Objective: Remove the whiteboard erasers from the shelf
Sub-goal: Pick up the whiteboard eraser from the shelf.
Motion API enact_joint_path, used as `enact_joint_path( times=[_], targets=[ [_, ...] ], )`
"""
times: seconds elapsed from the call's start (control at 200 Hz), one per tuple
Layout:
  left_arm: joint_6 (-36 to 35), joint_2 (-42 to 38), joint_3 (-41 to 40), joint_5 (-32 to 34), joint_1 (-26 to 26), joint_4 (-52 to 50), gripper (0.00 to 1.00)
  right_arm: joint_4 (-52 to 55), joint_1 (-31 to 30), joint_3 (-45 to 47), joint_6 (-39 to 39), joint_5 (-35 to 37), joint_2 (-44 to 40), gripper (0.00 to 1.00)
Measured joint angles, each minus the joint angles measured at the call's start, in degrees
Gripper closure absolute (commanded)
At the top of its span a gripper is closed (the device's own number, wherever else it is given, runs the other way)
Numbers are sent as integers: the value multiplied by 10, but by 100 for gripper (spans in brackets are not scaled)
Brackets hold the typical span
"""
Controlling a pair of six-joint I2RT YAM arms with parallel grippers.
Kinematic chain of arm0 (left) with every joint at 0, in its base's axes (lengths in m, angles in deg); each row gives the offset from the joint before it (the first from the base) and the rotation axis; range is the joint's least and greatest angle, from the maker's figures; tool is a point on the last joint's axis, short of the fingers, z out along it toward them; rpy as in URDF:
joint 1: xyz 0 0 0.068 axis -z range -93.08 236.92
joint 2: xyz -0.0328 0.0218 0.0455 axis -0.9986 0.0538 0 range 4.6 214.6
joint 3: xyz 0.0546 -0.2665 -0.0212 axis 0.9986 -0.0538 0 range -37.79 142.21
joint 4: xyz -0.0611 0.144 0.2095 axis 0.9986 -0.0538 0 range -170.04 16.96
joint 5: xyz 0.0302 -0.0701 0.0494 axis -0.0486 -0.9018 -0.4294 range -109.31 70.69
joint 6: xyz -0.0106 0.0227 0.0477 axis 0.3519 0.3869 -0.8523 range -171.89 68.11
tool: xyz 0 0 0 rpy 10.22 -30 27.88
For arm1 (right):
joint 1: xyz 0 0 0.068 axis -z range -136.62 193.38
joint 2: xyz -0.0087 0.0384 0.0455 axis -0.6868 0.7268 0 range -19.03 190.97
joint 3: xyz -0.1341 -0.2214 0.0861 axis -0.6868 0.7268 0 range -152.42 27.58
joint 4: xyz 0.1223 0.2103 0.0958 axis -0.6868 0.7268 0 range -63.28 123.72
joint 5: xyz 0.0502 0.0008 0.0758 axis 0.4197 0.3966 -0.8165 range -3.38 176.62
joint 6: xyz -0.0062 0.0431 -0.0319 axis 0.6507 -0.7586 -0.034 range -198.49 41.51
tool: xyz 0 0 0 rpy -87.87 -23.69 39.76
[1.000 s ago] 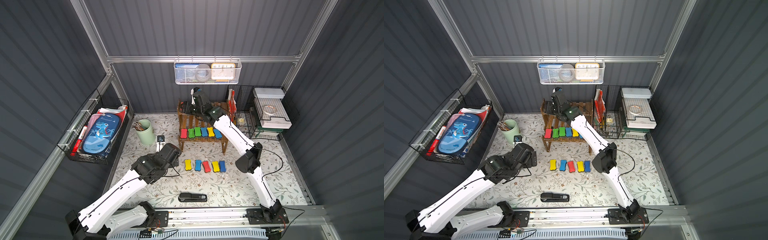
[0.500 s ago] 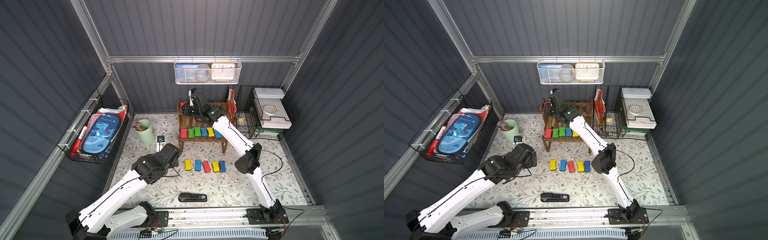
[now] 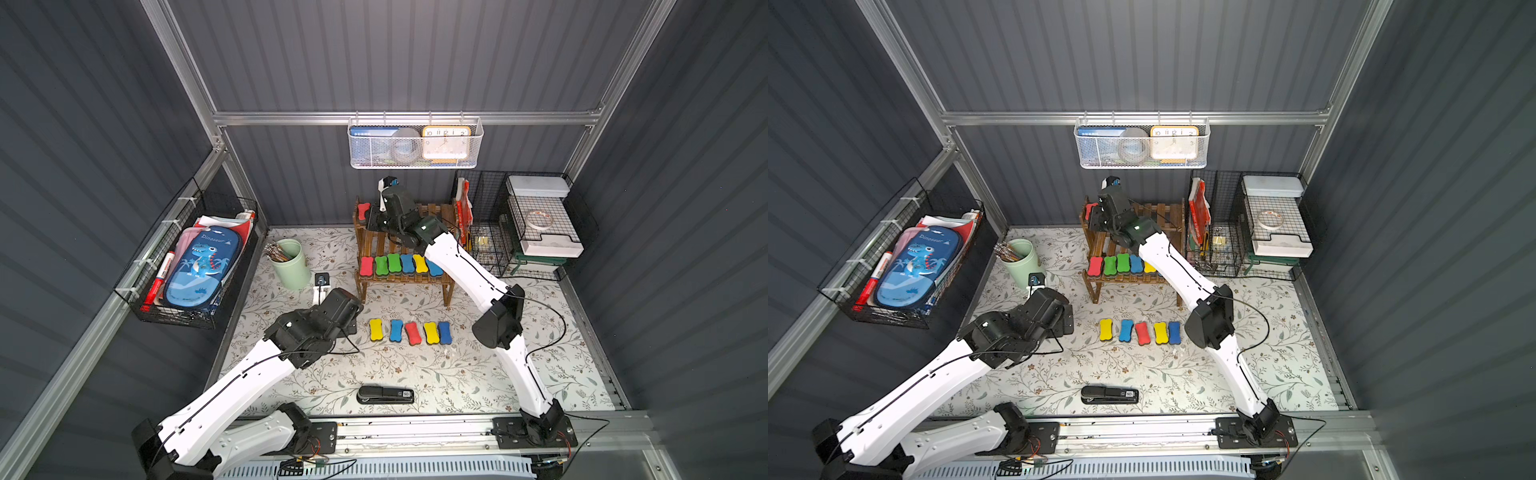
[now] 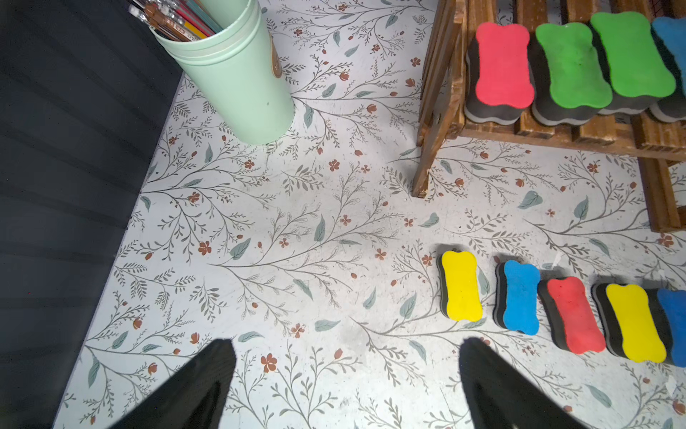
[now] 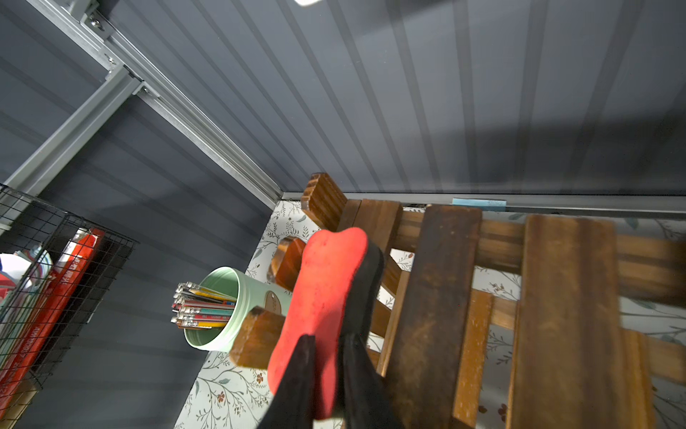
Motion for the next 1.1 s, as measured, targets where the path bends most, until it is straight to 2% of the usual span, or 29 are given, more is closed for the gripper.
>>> enact_joint_path(
  times=[0.33, 0.7, 0.885, 1.101],
  targets=[
    [2, 2, -1, 0, -1, 0, 1, -59, 0, 69, -17, 11, -31, 100],
    [2, 7, -4, 0, -2, 0, 1, -168, 12, 202, -32, 3, -122, 100],
    [2, 12, -4, 0, -4, 5, 1, -198, 20, 320, -51, -1, -222, 100],
    [2, 21, -4, -1, -4, 25, 1, -220, 24, 546, -79, -8, -399, 100]
  ],
)
